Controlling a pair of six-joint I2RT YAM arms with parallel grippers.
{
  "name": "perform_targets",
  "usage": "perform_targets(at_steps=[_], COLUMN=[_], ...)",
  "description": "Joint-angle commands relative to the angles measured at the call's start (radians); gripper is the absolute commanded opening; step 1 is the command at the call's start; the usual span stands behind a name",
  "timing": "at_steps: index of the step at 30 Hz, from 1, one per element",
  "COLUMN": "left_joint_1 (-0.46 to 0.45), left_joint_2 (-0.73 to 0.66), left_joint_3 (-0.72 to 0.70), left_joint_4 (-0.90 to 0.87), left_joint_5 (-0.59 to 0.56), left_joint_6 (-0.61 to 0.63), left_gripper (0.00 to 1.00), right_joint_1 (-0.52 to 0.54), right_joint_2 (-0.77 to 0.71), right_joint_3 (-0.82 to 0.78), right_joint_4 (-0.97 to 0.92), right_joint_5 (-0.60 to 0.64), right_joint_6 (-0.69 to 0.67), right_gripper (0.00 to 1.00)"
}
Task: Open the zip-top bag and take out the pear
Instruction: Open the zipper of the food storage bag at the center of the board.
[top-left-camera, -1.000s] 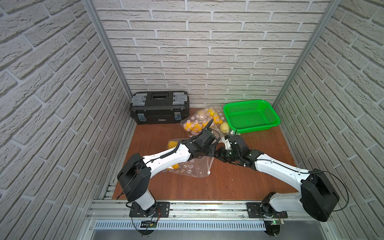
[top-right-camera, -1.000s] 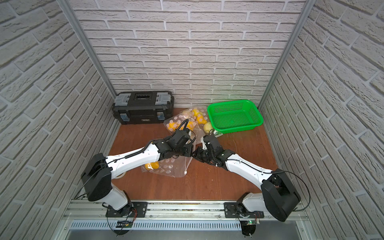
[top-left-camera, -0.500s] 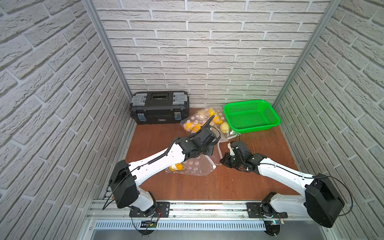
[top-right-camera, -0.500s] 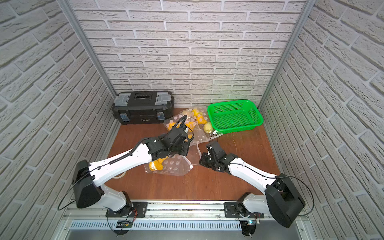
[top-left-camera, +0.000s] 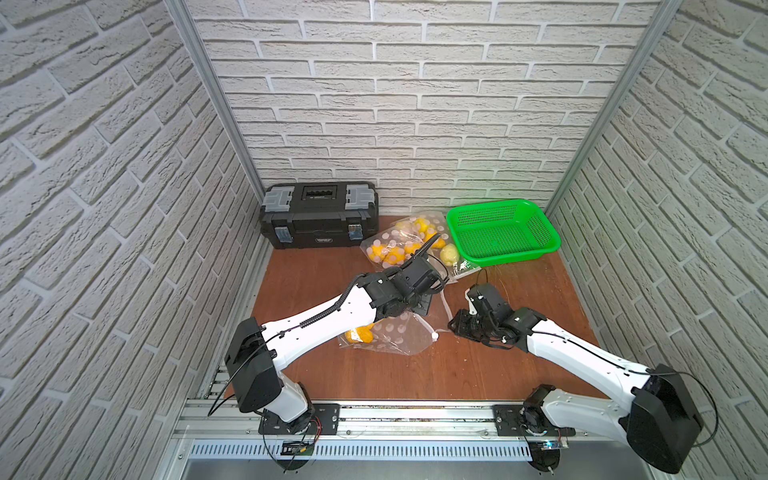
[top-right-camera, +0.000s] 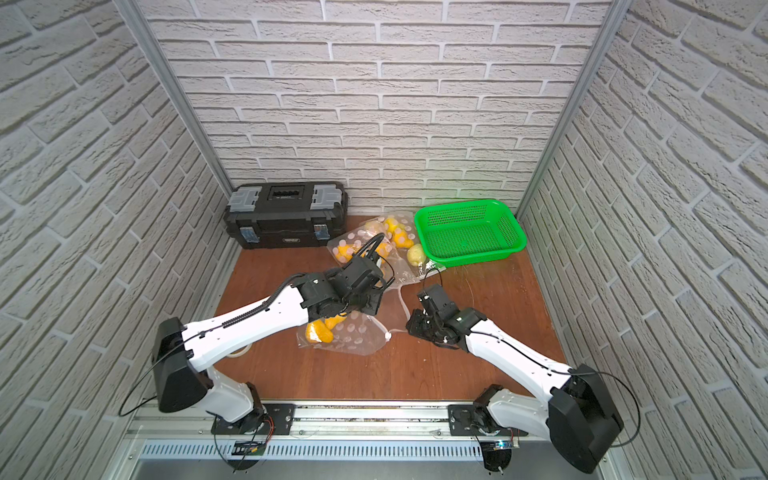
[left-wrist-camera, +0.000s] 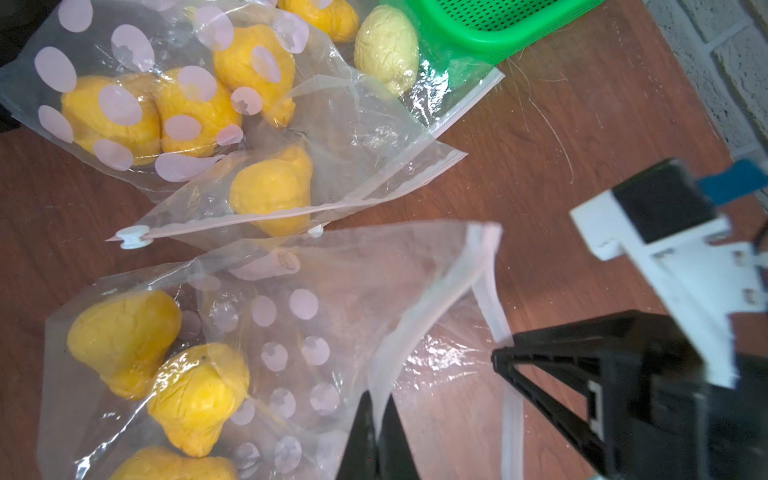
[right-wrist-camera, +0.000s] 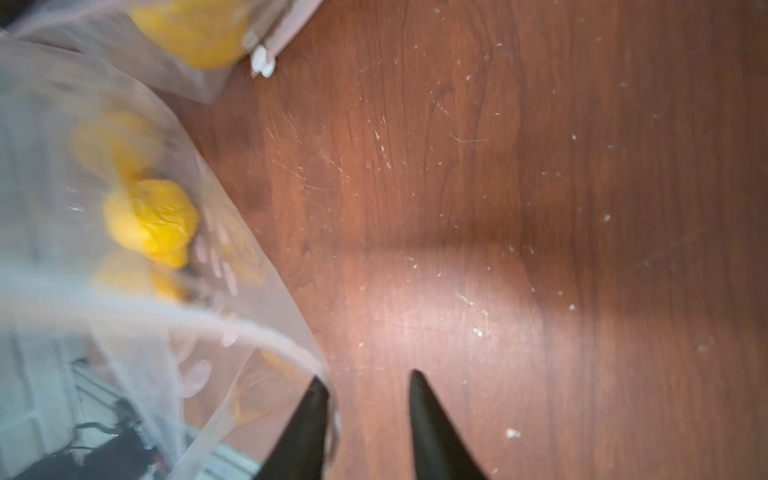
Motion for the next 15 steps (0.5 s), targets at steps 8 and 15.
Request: perform_targets(at_steps=[8,15], left_joint_1=[-0.007,-0.021], left_joint_2=[0.054,0.038], left_joint_3=[0.012,-0.004], left_joint_4=[0.113,0.158], left_joint_5=[0.021,0.007], left_joint_6=[-0.001,-0.014], left_gripper=[0.0,0.0], right_joint_1=[0.0,0.054], right_joint_2=[-0.109,0.064], right_joint_3=[0.092,0.065], right_joint_4=[0.031,0.372], right_joint_5=[-0.184,-0.241], right_joint_6=[0.119,0.283], right_gripper=[0.35,0.23])
